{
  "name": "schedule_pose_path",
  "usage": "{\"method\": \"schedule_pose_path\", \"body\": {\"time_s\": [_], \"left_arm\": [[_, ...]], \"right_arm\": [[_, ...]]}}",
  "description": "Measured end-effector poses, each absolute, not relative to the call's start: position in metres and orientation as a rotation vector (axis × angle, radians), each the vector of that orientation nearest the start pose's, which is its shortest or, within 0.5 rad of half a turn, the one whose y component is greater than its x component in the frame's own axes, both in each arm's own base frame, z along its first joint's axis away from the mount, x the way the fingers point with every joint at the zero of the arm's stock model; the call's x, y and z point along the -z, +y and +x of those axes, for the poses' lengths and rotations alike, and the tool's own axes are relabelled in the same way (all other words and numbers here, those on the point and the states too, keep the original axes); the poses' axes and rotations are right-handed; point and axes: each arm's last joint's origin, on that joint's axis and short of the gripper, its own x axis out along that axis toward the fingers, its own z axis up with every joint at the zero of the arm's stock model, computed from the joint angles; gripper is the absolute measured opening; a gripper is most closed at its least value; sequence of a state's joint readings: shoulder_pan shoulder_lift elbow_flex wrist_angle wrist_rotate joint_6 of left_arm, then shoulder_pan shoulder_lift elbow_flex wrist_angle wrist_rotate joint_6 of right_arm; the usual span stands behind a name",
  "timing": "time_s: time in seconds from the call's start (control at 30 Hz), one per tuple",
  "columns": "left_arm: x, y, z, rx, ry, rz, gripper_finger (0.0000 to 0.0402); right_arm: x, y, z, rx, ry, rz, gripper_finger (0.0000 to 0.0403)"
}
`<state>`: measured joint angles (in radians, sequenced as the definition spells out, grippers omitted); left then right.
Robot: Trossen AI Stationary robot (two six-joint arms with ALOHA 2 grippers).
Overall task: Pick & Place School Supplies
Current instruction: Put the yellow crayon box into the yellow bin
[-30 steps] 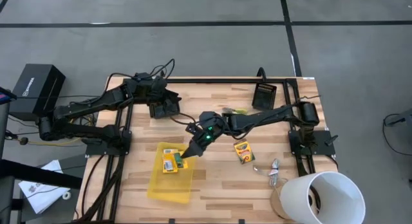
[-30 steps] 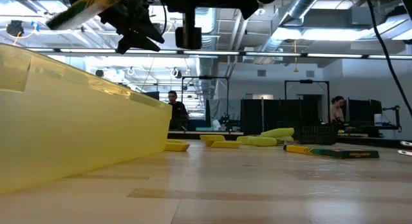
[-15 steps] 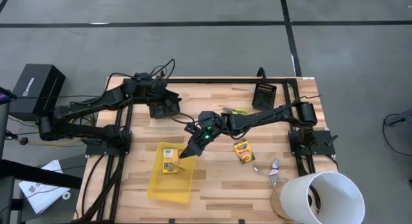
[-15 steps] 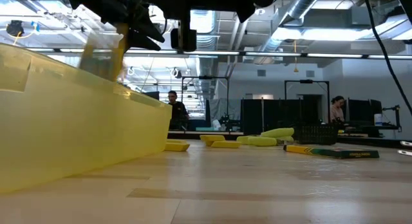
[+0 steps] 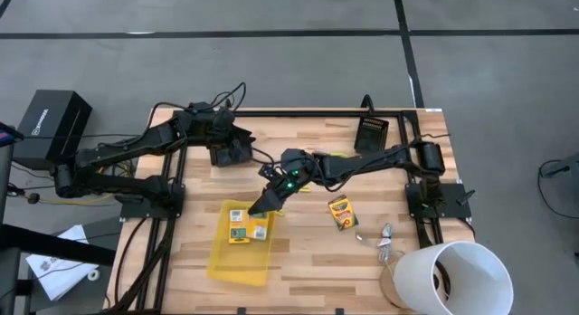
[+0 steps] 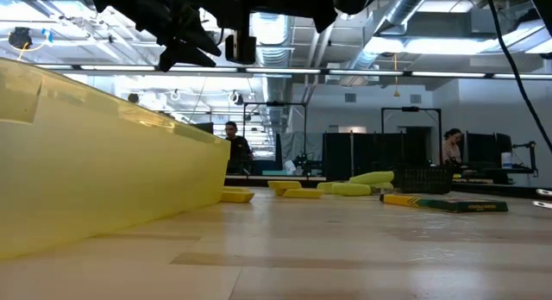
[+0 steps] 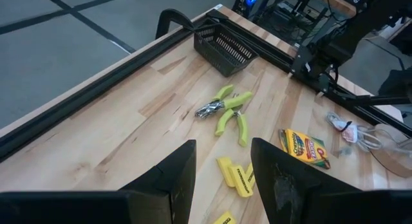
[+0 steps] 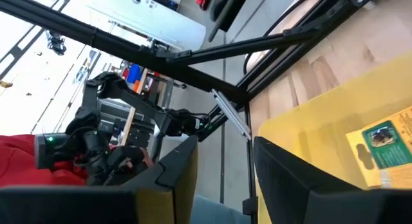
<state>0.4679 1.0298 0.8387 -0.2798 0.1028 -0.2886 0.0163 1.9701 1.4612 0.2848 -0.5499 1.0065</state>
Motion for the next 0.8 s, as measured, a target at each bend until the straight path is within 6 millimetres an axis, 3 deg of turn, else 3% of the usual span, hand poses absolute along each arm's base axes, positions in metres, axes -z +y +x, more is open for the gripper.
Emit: {"method": "schedule_pose_path", "body": {"time_s": [0.3,0.47,0.57,0.8], "left_arm": [[-0.301,0.097,0.201,-0.395,0.374,-0.403,0.0145],[-0.304,0.094,0.203,-0.25,0.357,-0.379,0.0145],[-0.303,0.092,0.205,-0.165,0.367,-0.394,0.0145],[-0.292,0.09,0.217,-0.076,0.425,-0.435,0.0145]], "right_arm": [[-0.265,0.012,0.454,-0.402,0.452,1.022,0.014],[-0.279,-0.013,0.447,-0.377,0.416,0.989,0.0144],[-0.287,-0.035,0.434,-0.333,0.466,0.95,0.0143],[-0.297,-0.068,0.371,-0.111,0.79,0.817,0.0144]]}}
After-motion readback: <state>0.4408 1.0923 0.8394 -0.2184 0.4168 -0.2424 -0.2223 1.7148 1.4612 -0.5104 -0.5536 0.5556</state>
